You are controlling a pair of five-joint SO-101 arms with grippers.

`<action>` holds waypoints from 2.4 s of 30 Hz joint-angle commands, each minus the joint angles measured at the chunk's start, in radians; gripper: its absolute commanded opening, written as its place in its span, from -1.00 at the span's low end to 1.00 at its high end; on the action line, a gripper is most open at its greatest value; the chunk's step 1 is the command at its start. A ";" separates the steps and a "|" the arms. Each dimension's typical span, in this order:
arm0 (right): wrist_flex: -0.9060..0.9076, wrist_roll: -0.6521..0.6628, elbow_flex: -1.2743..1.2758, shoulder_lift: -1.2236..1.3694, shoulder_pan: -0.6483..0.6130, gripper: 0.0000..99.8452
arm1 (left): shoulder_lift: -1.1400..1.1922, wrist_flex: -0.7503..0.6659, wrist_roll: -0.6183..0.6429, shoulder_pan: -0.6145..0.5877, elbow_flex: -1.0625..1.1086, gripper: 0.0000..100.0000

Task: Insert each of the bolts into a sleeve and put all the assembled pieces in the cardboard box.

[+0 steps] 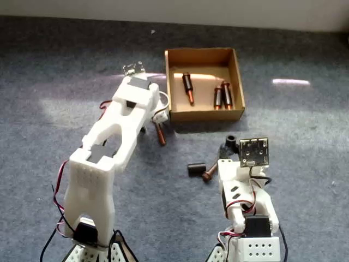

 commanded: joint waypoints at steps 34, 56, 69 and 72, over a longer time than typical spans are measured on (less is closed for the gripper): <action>-0.027 0.014 -0.005 -0.018 -0.033 -0.99 | -0.412 0.064 -0.155 0.007 0.217 -0.99; -0.027 0.014 0.021 -0.021 -0.153 -0.99 | -1.419 -0.709 -0.158 0.002 1.279 -0.99; -0.031 0.012 0.021 -0.021 -0.340 -0.99 | -1.839 -1.049 -0.160 0.012 1.656 -0.99; -0.031 0.012 0.024 -0.021 -0.398 -0.99 | -1.899 -1.076 -0.160 0.027 1.696 -0.99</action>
